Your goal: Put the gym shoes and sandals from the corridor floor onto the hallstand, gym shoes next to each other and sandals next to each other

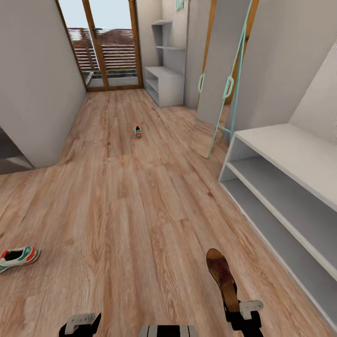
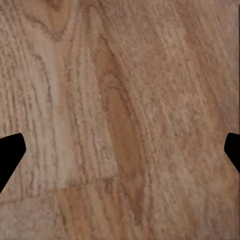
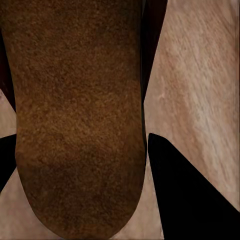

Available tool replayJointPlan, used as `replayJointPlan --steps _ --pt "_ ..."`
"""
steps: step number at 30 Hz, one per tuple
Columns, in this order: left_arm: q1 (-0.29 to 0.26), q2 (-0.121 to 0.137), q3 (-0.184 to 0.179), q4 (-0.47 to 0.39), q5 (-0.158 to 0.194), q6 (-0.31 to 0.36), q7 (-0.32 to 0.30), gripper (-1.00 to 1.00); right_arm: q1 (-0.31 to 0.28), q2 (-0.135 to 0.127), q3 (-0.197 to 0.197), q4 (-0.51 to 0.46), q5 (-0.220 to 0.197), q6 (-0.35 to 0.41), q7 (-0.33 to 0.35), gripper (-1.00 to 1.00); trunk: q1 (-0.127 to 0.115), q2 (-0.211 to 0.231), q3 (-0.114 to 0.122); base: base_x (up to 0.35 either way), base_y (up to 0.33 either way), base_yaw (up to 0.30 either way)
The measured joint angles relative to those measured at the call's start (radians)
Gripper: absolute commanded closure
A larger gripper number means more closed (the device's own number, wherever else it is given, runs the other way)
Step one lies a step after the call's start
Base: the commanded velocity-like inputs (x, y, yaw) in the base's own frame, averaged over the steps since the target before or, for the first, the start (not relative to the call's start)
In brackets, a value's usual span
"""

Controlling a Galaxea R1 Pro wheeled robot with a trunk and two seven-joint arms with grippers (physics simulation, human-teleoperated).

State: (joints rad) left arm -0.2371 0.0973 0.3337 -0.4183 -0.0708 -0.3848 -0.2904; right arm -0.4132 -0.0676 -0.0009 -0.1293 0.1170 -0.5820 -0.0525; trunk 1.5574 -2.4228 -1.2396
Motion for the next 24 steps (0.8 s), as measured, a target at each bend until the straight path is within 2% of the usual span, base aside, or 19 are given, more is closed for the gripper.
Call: replayJointPlan --steps 24 --pt "0.000 0.000 0.000 0.000 0.000 0.000 0.000 -1.00 0.000 0.000 0.000 0.003 0.000 -0.002 0.000 1.00 0.000 0.000 0.037 0.339 0.000 -0.019"
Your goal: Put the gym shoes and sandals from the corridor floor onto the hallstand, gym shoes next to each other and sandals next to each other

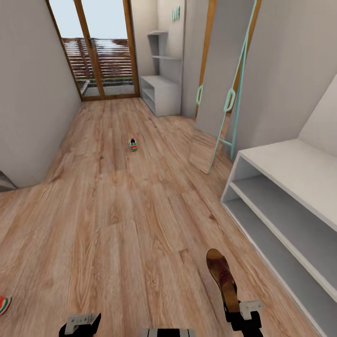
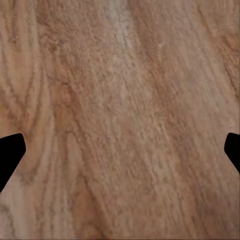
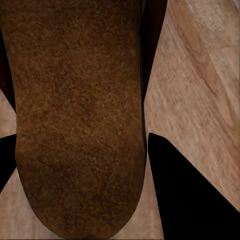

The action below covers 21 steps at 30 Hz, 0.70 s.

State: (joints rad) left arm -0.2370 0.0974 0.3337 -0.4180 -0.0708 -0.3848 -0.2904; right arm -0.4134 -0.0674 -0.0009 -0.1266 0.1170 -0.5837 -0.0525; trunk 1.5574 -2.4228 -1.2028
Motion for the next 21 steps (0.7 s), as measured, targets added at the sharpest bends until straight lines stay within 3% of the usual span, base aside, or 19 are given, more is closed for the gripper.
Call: replayJointPlan --steps 21 --pt "0.000 0.001 0.000 0.000 0.000 0.000 0.001 -1.00 0.000 0.001 0.000 0.000 0.000 0.000 0.000 1.00 0.000 0.000 0.033 0.339 0.000 0.000"
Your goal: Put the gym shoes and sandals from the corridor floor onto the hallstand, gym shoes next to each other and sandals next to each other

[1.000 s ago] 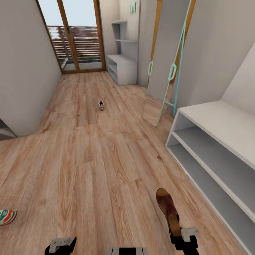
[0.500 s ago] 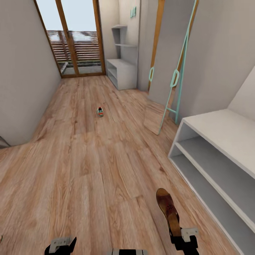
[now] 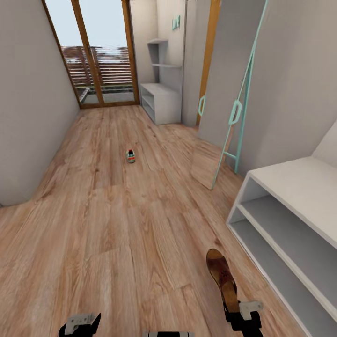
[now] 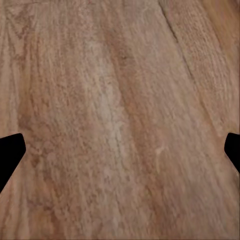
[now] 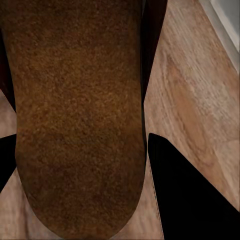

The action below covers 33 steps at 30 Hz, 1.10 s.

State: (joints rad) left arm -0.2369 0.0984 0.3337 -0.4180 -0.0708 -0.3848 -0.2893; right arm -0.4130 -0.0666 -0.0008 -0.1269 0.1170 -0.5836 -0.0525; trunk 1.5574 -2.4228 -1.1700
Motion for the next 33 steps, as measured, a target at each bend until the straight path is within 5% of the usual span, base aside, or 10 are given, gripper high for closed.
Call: replayJointPlan --steps 33 --pt "0.000 0.002 0.003 0.029 0.015 -0.002 -0.001 -1.00 -0.001 0.001 0.000 0.000 0.000 0.001 0.000 1.00 0.000 0.000 0.049 0.339 0.000 0.067"
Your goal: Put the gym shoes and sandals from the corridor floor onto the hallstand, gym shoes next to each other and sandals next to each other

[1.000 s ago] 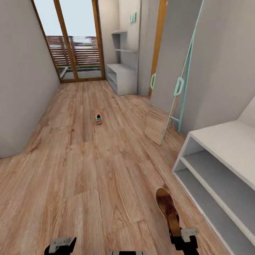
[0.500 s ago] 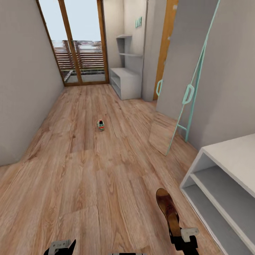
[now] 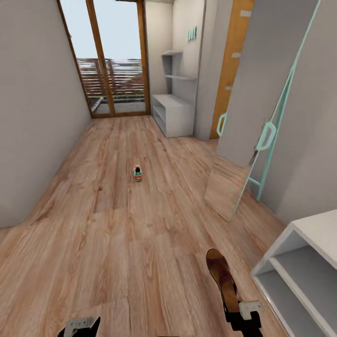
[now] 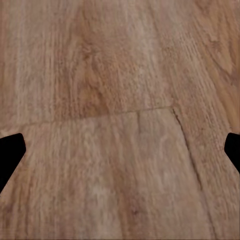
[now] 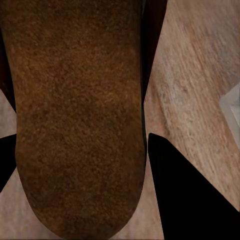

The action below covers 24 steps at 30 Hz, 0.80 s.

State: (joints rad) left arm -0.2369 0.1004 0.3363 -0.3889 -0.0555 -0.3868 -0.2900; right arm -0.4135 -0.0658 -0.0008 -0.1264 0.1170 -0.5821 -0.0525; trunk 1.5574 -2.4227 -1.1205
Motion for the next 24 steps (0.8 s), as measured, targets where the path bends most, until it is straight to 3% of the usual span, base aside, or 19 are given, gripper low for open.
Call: replayJointPlan --steps 18,24 --pt "0.000 -0.001 -0.001 0.000 0.000 0.000 0.000 -1.00 0.000 0.000 0.000 -0.001 0.000 0.000 0.000 1.00 0.000 0.000 0.018 0.339 0.000 0.179" --pt "0.000 -0.002 -0.001 0.000 0.000 0.000 0.000 -1.00 0.001 0.000 0.000 -0.001 0.001 0.000 0.001 1.00 0.000 0.000 0.022 0.339 0.045 0.074"
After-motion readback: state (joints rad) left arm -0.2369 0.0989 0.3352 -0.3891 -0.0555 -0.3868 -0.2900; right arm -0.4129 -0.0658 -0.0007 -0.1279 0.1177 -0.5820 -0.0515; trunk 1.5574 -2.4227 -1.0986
